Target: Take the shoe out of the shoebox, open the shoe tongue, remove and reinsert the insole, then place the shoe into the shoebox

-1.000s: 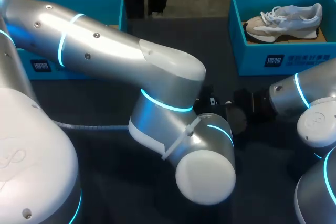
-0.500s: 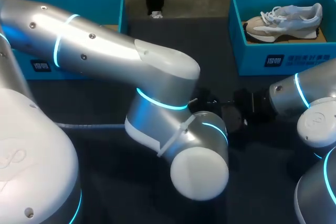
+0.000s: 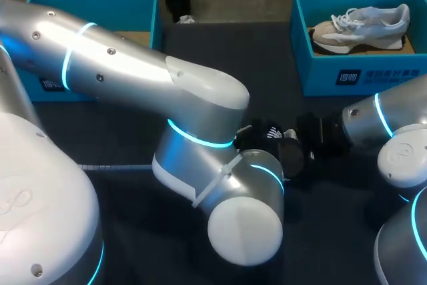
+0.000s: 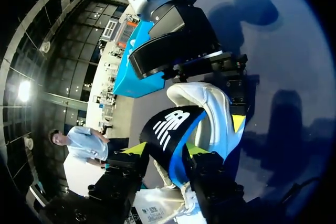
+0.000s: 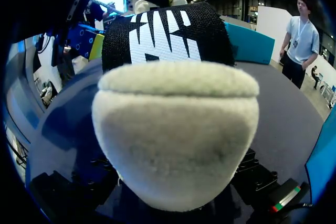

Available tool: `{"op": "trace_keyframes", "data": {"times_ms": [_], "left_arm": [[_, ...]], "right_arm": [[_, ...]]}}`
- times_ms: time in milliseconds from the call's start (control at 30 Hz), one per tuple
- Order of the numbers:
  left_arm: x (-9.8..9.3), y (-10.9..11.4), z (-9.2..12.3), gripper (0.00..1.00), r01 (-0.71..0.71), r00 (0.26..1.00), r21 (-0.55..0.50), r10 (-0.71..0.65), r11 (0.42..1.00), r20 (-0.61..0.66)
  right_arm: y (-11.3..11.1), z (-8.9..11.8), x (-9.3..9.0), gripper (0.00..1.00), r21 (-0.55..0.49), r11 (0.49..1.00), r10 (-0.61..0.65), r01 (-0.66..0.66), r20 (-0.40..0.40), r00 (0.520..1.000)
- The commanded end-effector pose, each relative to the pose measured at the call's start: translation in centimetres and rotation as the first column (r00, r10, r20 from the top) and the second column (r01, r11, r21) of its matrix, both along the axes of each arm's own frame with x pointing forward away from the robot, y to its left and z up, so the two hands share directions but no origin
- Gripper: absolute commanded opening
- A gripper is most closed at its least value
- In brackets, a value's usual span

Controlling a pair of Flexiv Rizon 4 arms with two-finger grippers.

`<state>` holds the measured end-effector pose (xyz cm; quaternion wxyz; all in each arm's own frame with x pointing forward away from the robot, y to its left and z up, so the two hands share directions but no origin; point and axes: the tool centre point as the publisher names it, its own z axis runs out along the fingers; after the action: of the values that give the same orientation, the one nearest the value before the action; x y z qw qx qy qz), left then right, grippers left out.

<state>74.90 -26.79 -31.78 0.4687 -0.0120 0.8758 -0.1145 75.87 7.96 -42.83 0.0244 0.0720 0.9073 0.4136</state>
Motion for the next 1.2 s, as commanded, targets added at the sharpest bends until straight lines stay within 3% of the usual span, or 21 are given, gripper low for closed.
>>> {"op": "trace_keyframes", "data": {"times_ms": [33,300,500,667,1200], "left_arm": [[0.4,0.0,-0.2,0.37,-0.002,1.0,0.0,0.002,1.0,-0.001],[0.8,0.0,0.0,0.27,-0.002,1.0,-0.002,0.002,1.0,0.005],[1.0,-0.1,-0.4,0.0,0.003,1.0,-0.001,-0.003,1.0,-0.002],[1.1,-0.2,-0.4,0.0,0.005,1.0,-0.003,-0.005,1.0,-0.004],[0.7,0.7,3.5,0.0,-0.014,0.999,-0.157,0.006,0.987,-0.054]], "right_arm": [[0.0,-0.5,0.2,0.0,-0.004,1.0,-0.001,0.001,0.001,1.0],[0.0,-0.5,0.2,0.0,-0.004,1.0,-0.001,0.001,0.001,1.0],[0.0,-0.5,0.2,0.0,-0.004,1.0,-0.001,0.001,0.001,1.0],[0.0,-0.5,0.2,0.0,-0.004,1.0,-0.001,0.001,0.001,1.0],[0.0,-0.5,0.2,0.0,-0.004,1.0,-0.001,0.001,0.001,1.0]]}}
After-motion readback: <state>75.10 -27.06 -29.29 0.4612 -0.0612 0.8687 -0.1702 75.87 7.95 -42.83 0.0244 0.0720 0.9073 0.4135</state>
